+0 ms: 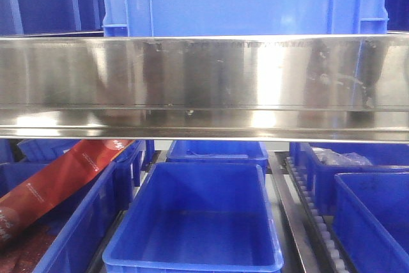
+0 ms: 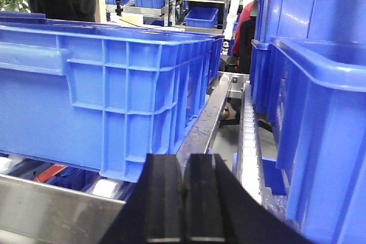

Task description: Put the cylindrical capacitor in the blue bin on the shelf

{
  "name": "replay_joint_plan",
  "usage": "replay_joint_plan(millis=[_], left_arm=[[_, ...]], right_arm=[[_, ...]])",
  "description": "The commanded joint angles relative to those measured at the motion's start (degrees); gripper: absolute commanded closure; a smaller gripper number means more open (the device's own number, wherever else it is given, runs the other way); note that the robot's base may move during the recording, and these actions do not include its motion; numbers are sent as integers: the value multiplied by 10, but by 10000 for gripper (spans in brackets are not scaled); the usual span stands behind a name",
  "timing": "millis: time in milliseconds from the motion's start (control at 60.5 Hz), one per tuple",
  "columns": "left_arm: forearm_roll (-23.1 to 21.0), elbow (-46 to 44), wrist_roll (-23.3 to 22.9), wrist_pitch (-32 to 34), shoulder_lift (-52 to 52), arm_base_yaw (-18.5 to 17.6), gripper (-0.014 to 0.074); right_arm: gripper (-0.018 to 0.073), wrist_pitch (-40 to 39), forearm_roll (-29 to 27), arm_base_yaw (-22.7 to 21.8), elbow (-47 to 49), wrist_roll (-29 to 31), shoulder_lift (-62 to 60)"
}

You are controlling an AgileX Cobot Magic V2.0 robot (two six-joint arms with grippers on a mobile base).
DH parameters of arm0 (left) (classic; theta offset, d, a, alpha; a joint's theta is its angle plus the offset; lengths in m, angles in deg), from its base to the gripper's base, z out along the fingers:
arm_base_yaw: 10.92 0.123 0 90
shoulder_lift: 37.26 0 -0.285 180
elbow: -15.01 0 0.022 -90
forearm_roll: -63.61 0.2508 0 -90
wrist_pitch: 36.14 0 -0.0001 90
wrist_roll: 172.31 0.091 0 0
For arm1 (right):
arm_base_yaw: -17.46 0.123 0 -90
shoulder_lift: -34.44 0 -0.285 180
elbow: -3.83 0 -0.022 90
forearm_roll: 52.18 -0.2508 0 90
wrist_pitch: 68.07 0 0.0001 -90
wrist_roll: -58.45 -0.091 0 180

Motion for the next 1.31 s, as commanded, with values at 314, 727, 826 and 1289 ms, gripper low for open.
replay_joint_plan(millis=[314,727,826,1289], left_arm=[[-4,74,-6,48,42,7,707],[-4,74,-6,48,42,7,707],[-4,74,-6,48,42,7,707],[-4,74,-6,48,42,7,707]], right_arm=[[703,-17,3,-4,-2,2,-3],[703,-17,3,-4,-2,2,-3],[703,-17,3,-4,-2,2,-3],[703,-21,3,-22,-6,2,-3]])
